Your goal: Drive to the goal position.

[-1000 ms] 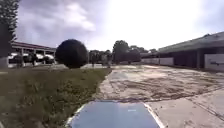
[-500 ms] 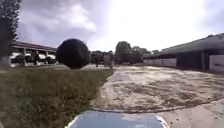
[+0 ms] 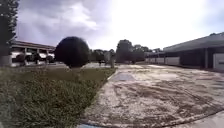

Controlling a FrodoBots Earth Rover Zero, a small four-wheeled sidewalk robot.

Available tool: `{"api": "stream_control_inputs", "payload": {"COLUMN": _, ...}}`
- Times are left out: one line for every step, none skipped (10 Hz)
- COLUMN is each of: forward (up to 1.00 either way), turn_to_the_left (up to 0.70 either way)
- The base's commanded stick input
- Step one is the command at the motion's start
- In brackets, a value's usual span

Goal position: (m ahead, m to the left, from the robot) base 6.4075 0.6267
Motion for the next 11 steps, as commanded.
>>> {"api": "stream_control_inputs", "payload": {"forward": 0.7, "turn_to_the_left": 0.0}}
{"api": "stream_control_inputs", "payload": {"forward": 0.7, "turn_to_the_left": -0.35}}
{"api": "stream_control_inputs", "payload": {"forward": 0.7, "turn_to_the_left": -0.14}}
{"api": "stream_control_inputs", "payload": {"forward": 0.7, "turn_to_the_left": 0.0}}
{"api": "stream_control_inputs", "payload": {"forward": 0.7, "turn_to_the_left": 0.0}}
{"api": "stream_control_inputs", "payload": {"forward": 0.7, "turn_to_the_left": 0.0}}
{"api": "stream_control_inputs", "payload": {"forward": 0.7, "turn_to_the_left": 0.0}}
{"api": "stream_control_inputs", "payload": {"forward": 0.7, "turn_to_the_left": 0.0}}
{"api": "stream_control_inputs", "payload": {"forward": 0.7, "turn_to_the_left": 0.0}}
{"api": "stream_control_inputs", "payload": {"forward": 0.7, "turn_to_the_left": 0.0}}
{"api": "stream_control_inputs", "payload": {"forward": 0.7, "turn_to_the_left": 0.0}}
